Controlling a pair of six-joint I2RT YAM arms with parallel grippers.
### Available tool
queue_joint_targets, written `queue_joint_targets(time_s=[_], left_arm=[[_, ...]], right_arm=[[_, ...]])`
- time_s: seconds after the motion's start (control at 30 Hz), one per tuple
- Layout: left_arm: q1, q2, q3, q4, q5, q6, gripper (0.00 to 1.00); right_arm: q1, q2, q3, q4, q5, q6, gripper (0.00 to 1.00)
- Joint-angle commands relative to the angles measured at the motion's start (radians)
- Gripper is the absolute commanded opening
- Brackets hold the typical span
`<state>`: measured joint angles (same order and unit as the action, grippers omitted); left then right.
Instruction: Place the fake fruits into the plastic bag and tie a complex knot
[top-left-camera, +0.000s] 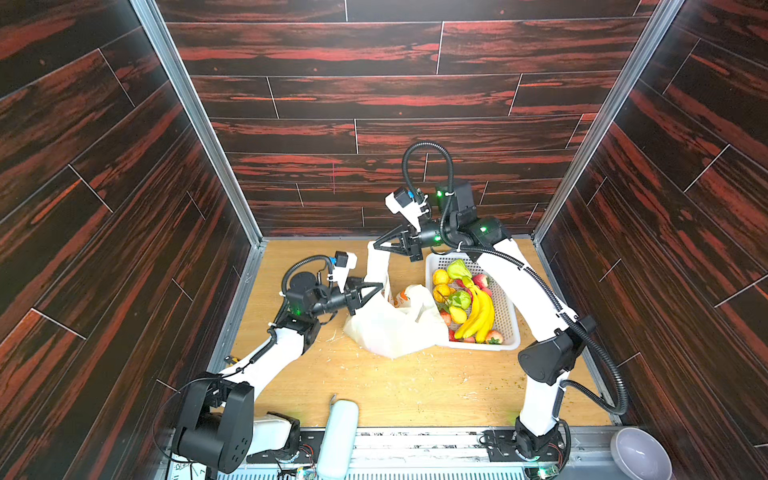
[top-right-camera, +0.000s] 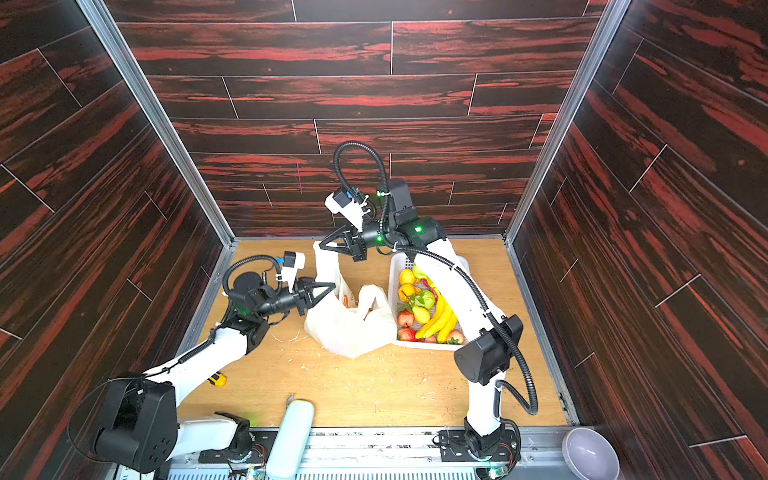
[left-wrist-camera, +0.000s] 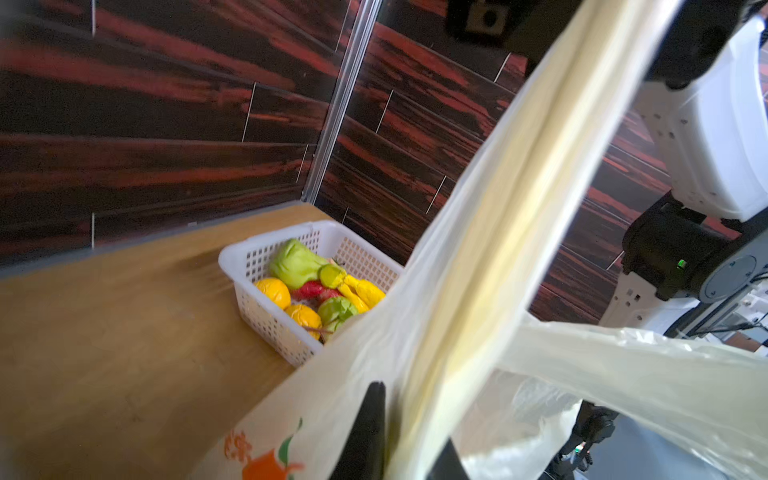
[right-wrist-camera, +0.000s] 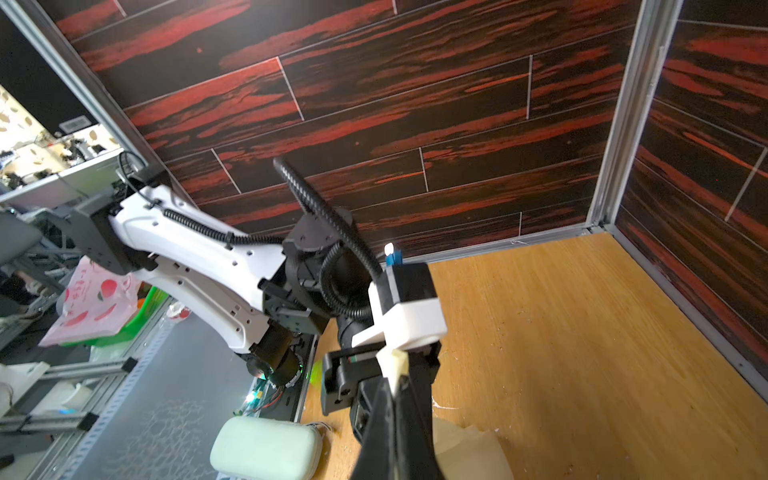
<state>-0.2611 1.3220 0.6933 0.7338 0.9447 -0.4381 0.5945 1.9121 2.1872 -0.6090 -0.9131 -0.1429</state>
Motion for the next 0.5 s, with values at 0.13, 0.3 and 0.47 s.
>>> queue_joint_targets(time_s=[0.13,0.3,0.47], left_arm=[[0.0,-0.027,-0.034,0.007,-0.05,-0.009,0.0],[0.0,-0.043,-0.019,-0.034,-0.112,-0.001,0.0],[0.0,-0.035,-0.012,-0.037,-0.125,-0.005,0.0]], right_arm=[[-0.035,0.03,0.091,0.045,0.028,0.062,0.15],[-0.088,-0.08,-0.011,0.016,0.114,0.019,0.47],[-0.133,-0.33,-0.332,0.069,0.168,-0.079,0.67]])
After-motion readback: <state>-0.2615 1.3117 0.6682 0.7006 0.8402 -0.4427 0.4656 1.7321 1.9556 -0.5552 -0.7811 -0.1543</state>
